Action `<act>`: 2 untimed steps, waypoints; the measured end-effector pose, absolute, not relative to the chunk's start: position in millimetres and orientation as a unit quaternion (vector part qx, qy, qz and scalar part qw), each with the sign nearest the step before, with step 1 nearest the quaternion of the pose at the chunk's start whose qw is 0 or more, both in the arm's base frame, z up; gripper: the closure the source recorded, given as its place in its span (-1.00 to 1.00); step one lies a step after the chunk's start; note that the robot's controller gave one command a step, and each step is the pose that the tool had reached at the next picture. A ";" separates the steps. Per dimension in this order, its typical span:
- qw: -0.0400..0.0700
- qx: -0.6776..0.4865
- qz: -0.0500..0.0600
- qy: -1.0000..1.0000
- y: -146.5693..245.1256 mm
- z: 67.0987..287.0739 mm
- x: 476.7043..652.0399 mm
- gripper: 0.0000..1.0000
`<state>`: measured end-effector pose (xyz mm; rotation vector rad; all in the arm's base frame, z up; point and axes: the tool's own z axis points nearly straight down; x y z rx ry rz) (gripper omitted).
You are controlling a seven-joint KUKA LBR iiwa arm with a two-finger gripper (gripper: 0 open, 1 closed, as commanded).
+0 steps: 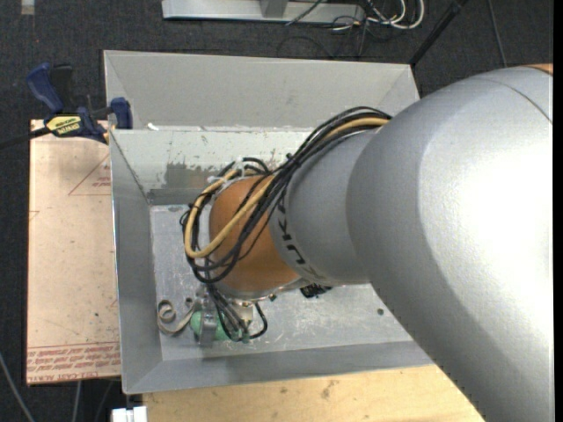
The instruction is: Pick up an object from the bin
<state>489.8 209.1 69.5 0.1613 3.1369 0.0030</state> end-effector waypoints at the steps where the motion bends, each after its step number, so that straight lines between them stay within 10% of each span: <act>1: -0.002 0.052 0.000 0.999 208.3 72.8 488.8 1.00; 2: -0.005 0.051 -0.002 0.999 207.6 92.8 486.9 1.00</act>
Offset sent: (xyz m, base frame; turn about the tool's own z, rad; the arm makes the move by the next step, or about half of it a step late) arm 0.0001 -0.0002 0.0588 0.0000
